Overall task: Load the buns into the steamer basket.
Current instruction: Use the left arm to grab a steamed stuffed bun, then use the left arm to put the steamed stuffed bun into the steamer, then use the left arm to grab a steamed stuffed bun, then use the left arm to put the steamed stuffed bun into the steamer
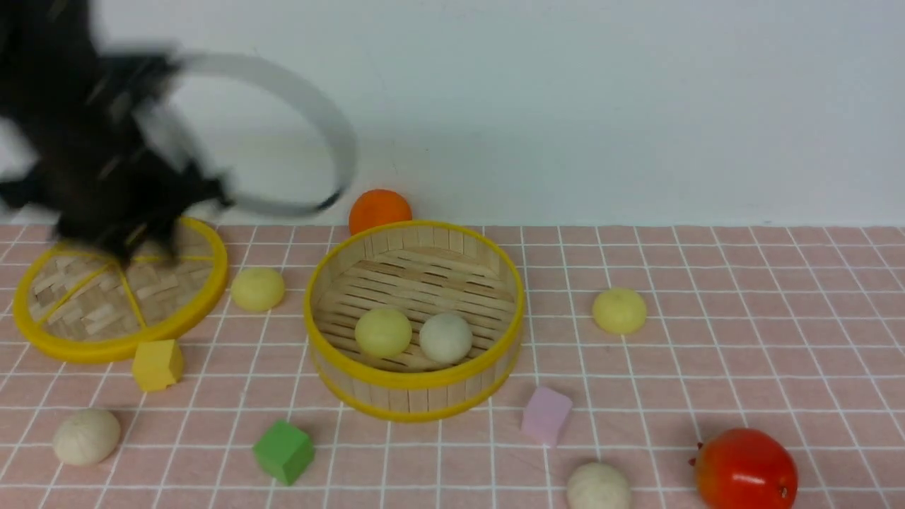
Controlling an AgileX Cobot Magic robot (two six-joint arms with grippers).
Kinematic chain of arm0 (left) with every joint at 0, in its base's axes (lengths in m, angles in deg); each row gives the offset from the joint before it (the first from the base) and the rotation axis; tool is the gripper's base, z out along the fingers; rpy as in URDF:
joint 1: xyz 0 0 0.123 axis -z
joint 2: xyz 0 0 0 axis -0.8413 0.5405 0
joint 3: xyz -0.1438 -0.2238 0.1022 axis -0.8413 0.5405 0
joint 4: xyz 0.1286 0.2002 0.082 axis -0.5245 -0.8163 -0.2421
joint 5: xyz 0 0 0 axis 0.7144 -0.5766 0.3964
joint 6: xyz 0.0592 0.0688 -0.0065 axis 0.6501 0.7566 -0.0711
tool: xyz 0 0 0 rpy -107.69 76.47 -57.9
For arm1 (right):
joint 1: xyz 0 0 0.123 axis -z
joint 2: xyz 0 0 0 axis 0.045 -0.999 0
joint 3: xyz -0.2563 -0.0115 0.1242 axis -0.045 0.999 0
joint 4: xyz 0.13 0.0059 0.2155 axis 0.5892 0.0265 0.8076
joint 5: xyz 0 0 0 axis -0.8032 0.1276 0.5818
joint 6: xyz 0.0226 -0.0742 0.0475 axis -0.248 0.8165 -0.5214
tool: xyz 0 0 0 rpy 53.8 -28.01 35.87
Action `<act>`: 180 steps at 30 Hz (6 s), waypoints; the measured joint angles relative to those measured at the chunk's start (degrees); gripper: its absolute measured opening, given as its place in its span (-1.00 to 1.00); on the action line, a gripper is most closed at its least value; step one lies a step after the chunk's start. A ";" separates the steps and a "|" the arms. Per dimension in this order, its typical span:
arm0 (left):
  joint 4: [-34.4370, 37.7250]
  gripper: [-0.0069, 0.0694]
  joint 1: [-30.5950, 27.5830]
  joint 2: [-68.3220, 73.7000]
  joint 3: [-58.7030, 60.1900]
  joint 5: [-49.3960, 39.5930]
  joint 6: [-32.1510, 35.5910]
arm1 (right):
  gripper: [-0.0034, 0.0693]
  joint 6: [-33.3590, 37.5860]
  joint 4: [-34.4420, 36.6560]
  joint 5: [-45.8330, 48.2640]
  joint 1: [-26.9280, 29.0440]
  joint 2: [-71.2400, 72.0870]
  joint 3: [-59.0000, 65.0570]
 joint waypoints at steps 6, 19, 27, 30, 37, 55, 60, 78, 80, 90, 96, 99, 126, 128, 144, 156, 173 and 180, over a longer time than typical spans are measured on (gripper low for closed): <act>2.78 -0.30 -11.82 -0.33 12.91 3.54 -4.12 | -0.25 0.00 0.00 0.00 0.00 0.00 0.00; 2.41 -0.22 -14.14 0.09 18.56 15.44 -3.69 | -0.25 0.00 0.01 0.00 0.00 0.00 0.00; 2.81 -0.19 -14.14 5.12 18.56 17.18 -3.65 | -0.25 0.00 0.12 0.00 0.00 0.00 0.00; 2.81 -0.19 -14.14 6.44 18.56 18.52 -3.65 | -0.25 0.00 0.12 0.00 0.00 0.00 0.00; 2.81 -0.19 -14.14 8.34 18.56 19.34 -2.74 | -0.25 0.00 0.07 0.00 0.00 0.00 0.00; 9.36 -0.79 -14.08 6.93 10.49 8.05 2.55 | -0.25 0.00 0.07 0.00 0.00 0.00 0.00; 16.91 -0.79 -10.72 2.00 4.86 6.36 6.68 | -0.25 0.00 0.07 0.00 0.00 0.00 0.00; 20.84 -0.79 5.93 26.46 -21.95 9.91 7.53 | -0.25 0.00 -0.01 0.00 0.00 0.00 0.00; 21.46 -0.79 5.93 27.79 -22.29 10.46 7.53 | -0.25 0.00 -0.01 0.00 0.00 0.00 0.00; 22.80 -0.71 5.93 30.55 -22.76 11.74 7.53 | -0.25 0.00 -0.01 0.00 0.00 0.00 0.00; 22.57 -0.35 5.93 29.26 -22.95 11.28 7.48 | -0.25 0.00 -0.01 0.00 0.00 0.00 0.00; 21.24 -0.02 5.93 27.06 -24.67 10.32 7.31 | -0.25 0.00 -0.01 -0.06 0.00 0.00 0.00; 8.58 -0.08 -0.54 32.24 -27.89 9.67 3.24 | -0.25 0.00 -0.01 -0.06 0.00 0.00 0.00; 8.58 -0.08 -0.56 32.24 -27.89 10.46 3.46 | -0.25 0.00 -0.01 -0.06 0.00 0.00 0.00; 8.05 -0.24 -0.56 36.25 -27.89 10.99 4.04 | -0.25 0.00 0.04 -0.06 0.00 0.00 0.00; 7.25 -0.79 -0.18 35.46 -35.17 2.49 4.12 | -0.25 0.00 0.00 -0.06 0.00 0.00 0.00; 13.89 -0.79 13.31 35.61 -45.64 1.28 7.61 | -0.25 0.00 0.00 -0.06 0.00 0.00 0.00; 12.26 -0.79 13.26 39.72 -45.64 3.93 3.55 | -0.25 0.00 0.00 -0.06 0.00 0.00 0.00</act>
